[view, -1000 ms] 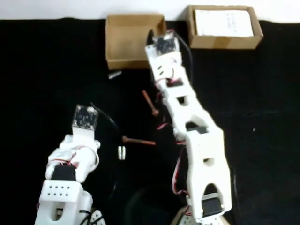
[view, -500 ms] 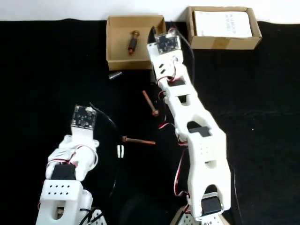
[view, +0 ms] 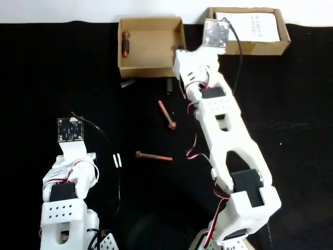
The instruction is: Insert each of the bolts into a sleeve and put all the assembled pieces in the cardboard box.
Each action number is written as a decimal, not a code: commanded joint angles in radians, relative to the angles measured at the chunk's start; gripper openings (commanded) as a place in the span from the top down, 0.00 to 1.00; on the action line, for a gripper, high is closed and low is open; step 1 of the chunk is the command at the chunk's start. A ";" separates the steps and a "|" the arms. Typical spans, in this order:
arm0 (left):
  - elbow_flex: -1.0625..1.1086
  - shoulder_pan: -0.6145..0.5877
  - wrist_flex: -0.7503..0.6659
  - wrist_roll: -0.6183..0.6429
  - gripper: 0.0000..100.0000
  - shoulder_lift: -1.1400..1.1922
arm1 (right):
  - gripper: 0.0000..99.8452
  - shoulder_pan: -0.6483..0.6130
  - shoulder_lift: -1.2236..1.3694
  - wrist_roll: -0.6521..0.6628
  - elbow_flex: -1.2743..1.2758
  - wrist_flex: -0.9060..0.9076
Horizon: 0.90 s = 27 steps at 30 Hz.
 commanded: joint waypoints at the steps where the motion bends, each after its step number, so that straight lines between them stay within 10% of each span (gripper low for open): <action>1: -0.053 -0.018 0.021 0.006 0.90 -0.004 | 0.80 0.005 0.033 -0.046 -0.222 0.283; 17: -0.053 -0.022 0.023 0.006 0.90 -0.004 | 0.80 -0.085 0.921 -0.040 -1.339 0.845; 27: -0.050 -0.022 0.021 0.006 0.90 -0.004 | 0.80 -0.093 1.066 -0.040 -1.431 0.869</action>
